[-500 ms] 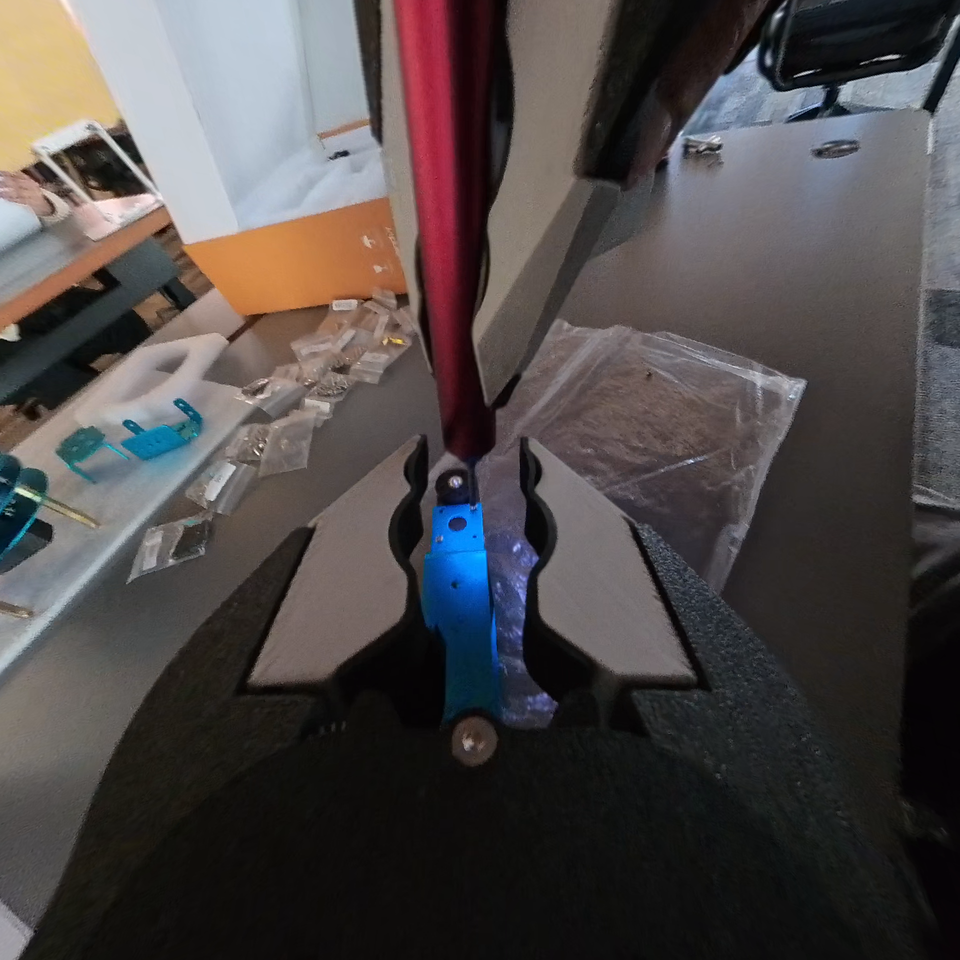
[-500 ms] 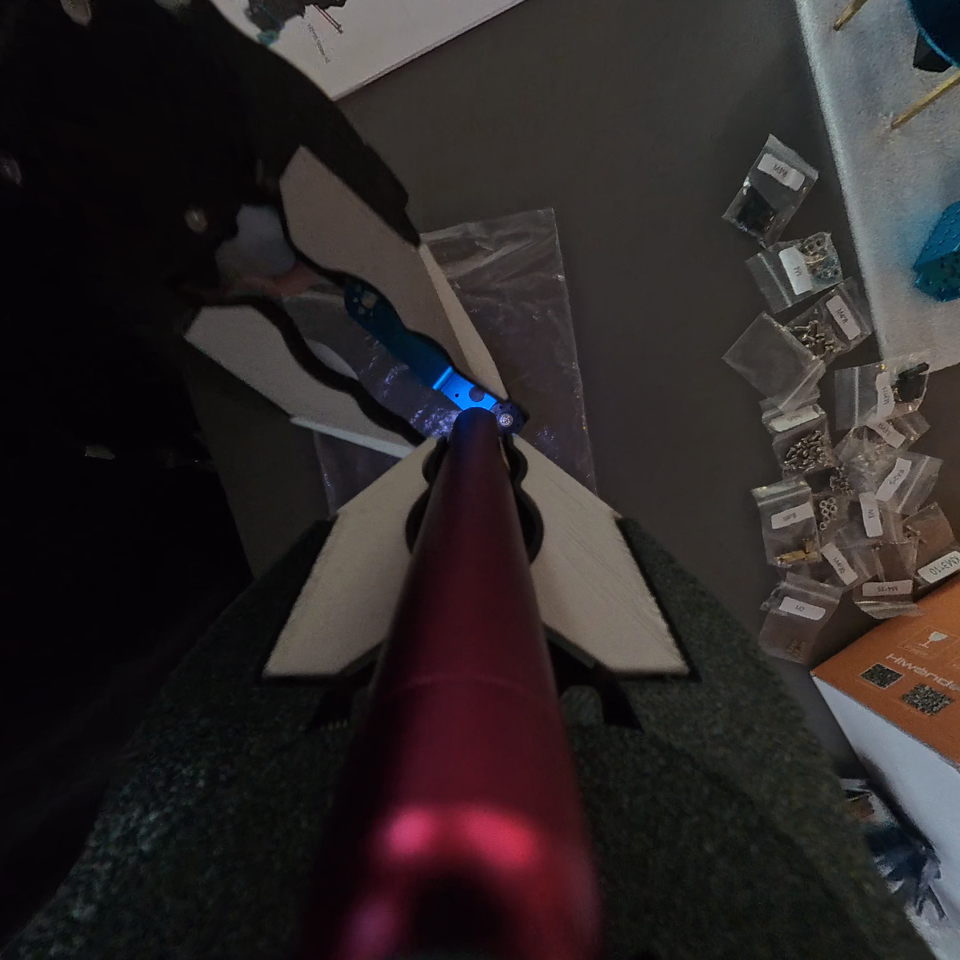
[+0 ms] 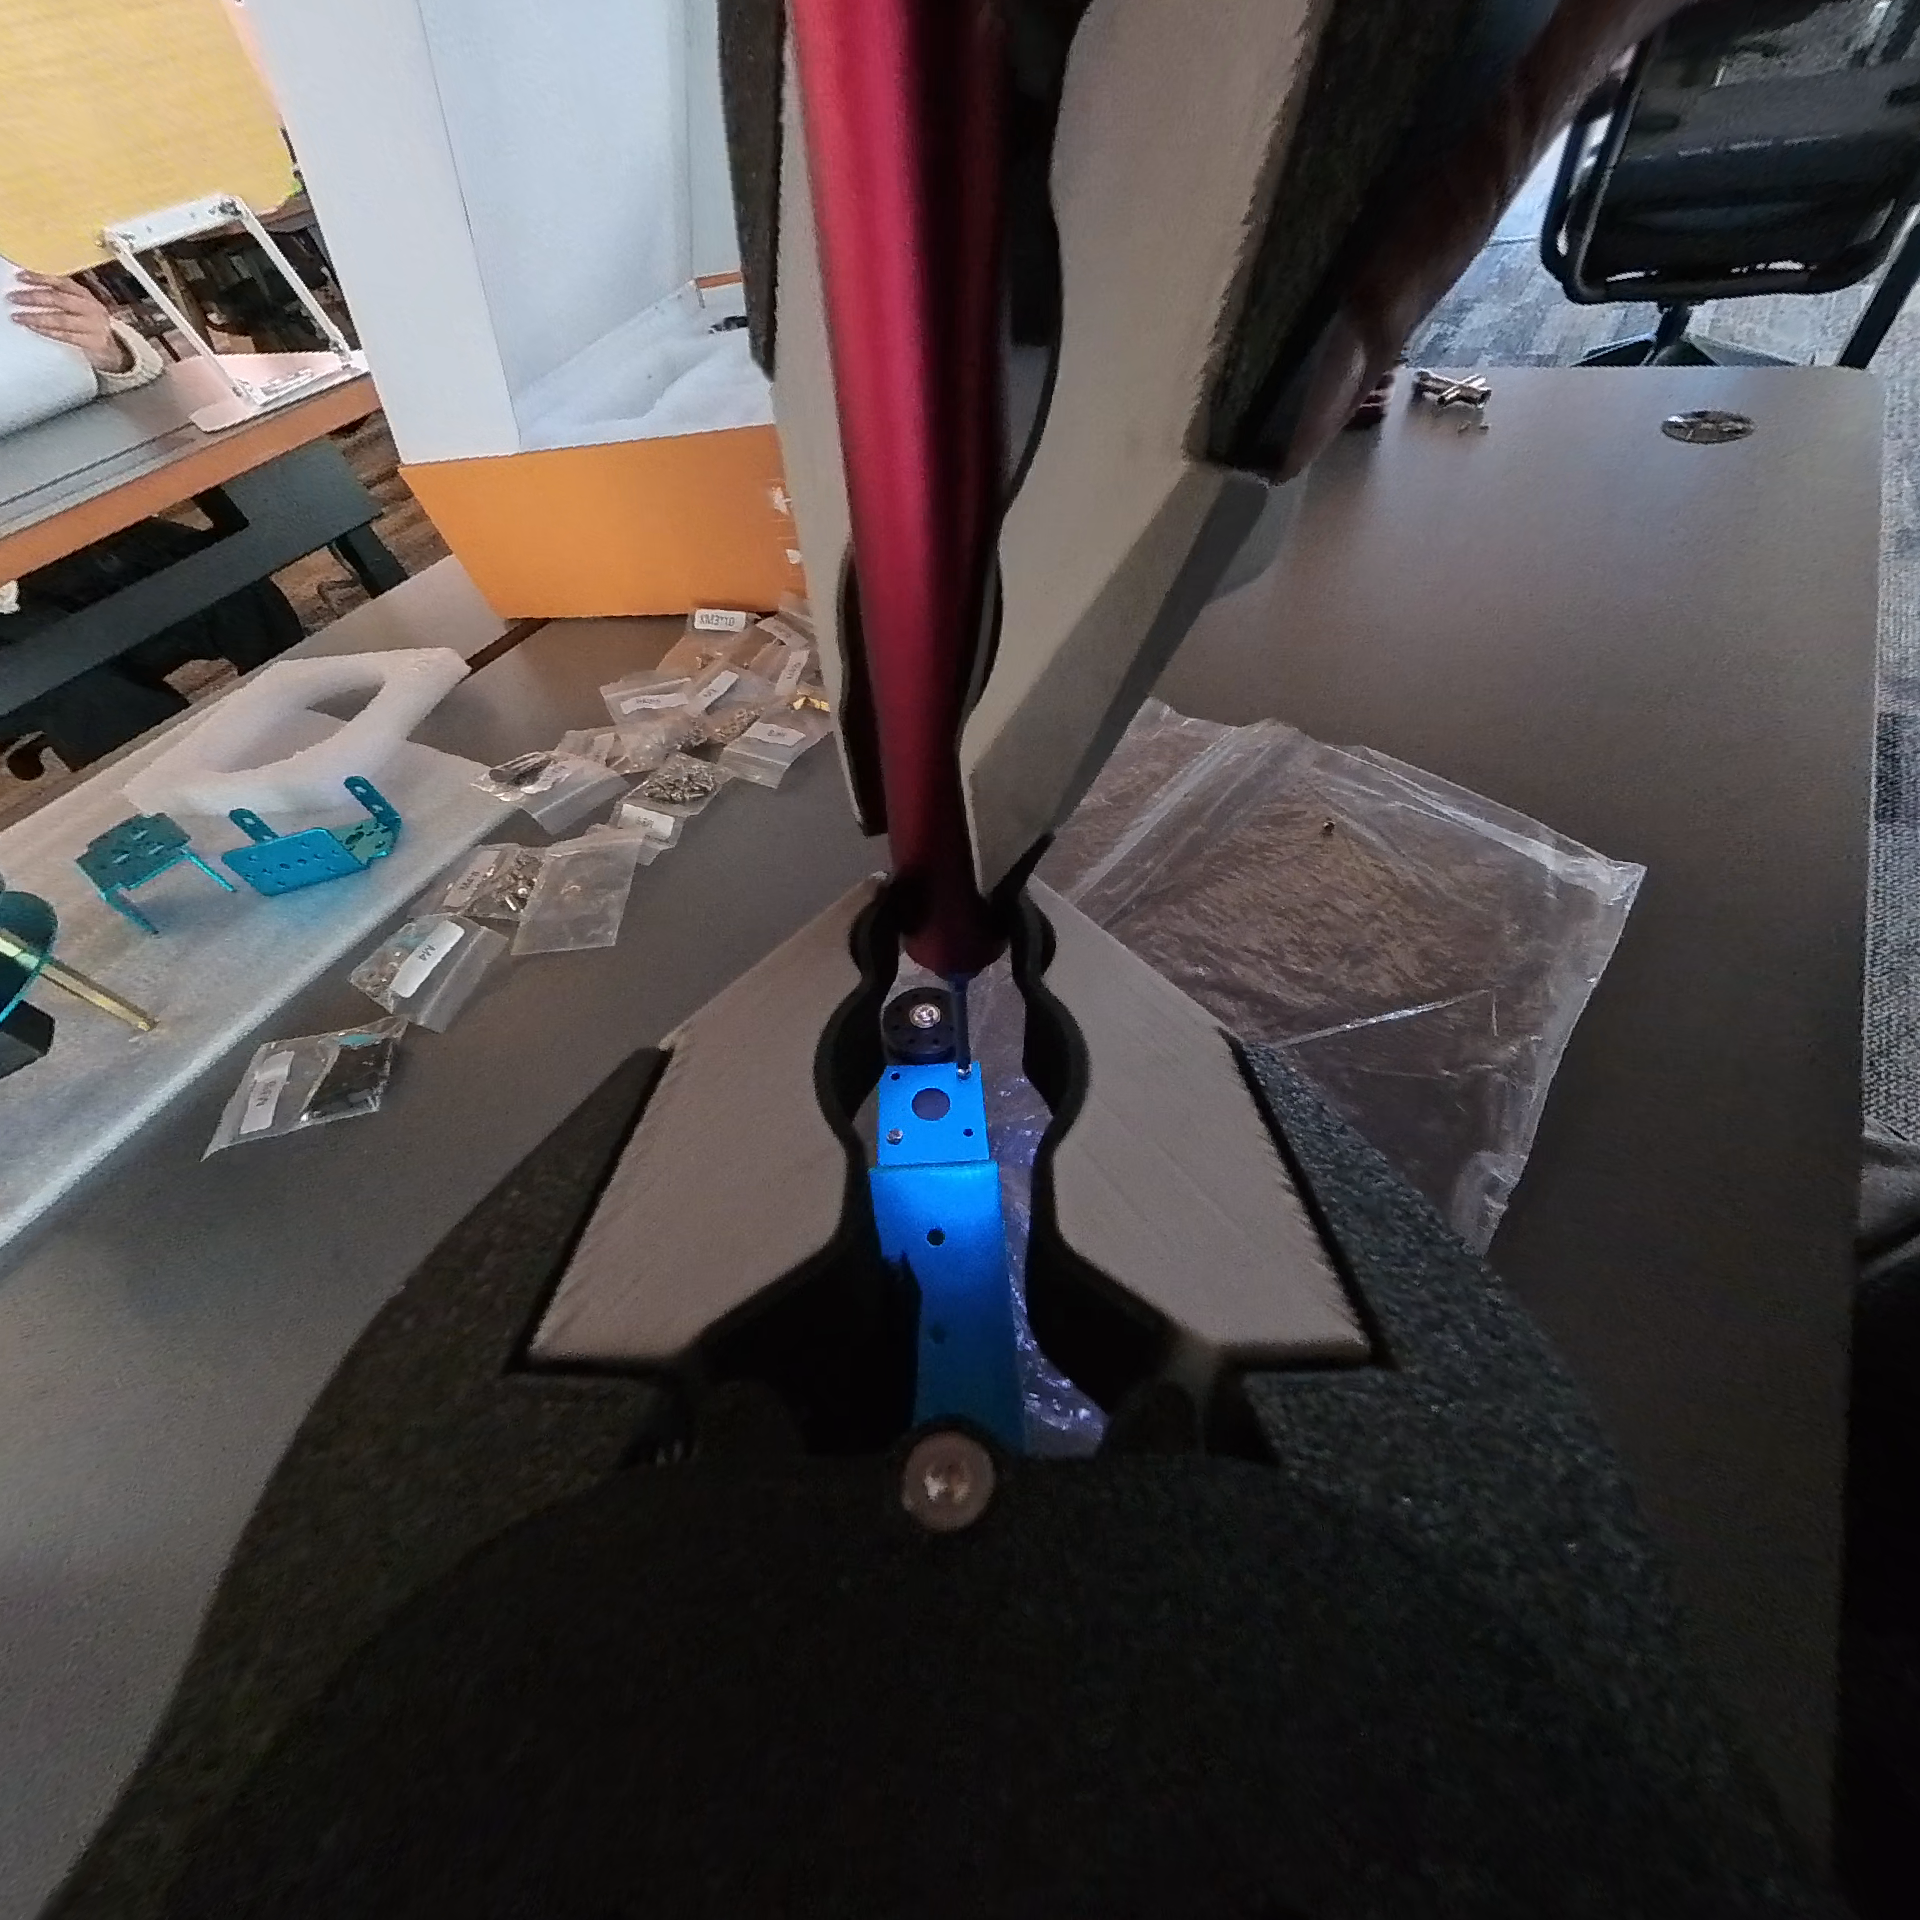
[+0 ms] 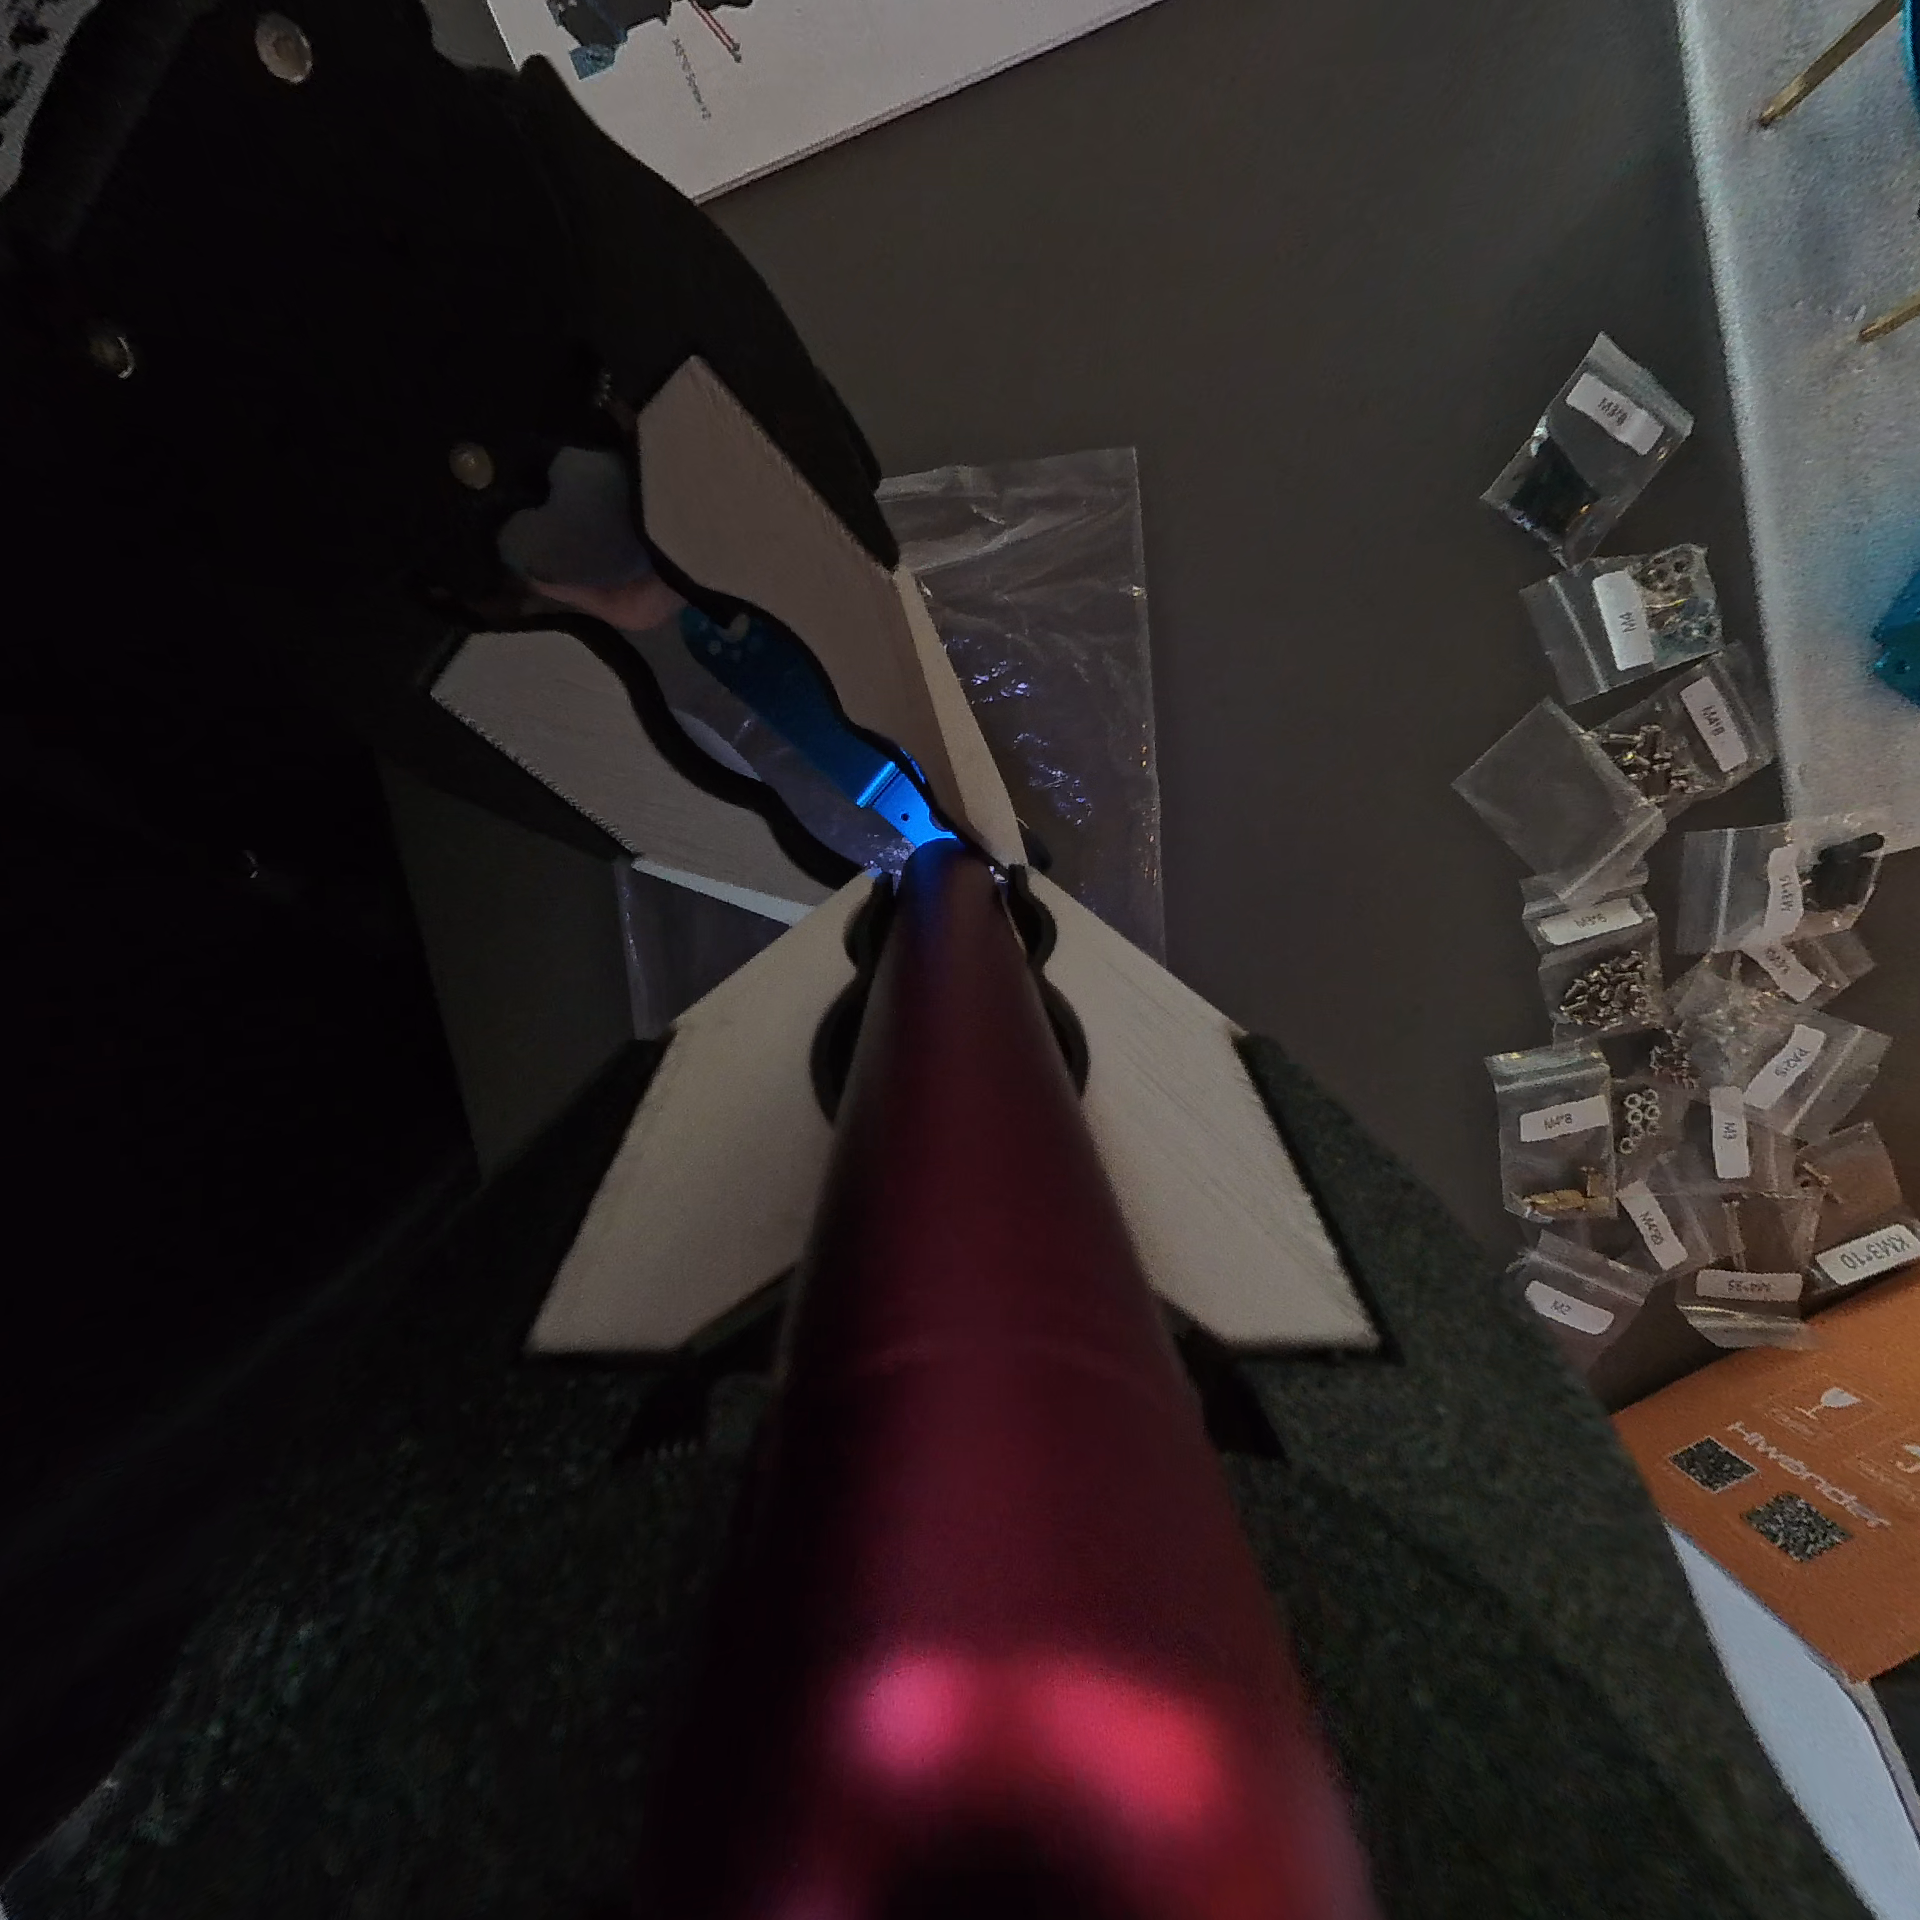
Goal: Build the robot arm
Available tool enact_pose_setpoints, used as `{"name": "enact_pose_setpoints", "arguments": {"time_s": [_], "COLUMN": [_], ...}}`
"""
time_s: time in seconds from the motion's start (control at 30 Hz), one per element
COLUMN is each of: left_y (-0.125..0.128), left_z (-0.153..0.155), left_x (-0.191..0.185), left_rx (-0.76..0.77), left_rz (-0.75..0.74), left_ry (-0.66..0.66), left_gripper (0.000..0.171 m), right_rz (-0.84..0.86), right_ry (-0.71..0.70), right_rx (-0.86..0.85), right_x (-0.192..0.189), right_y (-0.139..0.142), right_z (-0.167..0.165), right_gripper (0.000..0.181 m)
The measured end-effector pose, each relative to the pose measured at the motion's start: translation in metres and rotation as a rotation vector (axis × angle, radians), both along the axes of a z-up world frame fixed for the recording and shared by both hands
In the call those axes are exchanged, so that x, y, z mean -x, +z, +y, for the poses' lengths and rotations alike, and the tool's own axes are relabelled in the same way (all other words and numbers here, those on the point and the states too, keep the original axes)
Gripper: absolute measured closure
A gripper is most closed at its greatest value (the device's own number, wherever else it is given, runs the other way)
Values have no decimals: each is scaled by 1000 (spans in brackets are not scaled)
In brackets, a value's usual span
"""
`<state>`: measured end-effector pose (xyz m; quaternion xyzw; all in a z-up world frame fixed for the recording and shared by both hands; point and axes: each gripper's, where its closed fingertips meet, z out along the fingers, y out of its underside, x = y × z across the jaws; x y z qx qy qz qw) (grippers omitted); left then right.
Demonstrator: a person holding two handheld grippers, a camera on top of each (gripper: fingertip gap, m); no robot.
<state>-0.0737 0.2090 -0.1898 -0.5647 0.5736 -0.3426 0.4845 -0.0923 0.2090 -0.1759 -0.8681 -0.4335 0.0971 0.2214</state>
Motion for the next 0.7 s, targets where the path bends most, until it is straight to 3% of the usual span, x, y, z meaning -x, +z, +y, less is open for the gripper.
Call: {"name": "enact_pose_setpoints", "arguments": {"time_s": [0.7], "left_y": [0], "left_z": [2], "left_x": [2], "left_rx": [28], "left_rz": [-16], "left_ry": [6], "left_gripper": [152], "right_rz": [31], "right_ry": [-31], "right_rx": [15], "right_x": [1], "right_y": [-2], "right_z": [3], "right_gripper": [159]}}
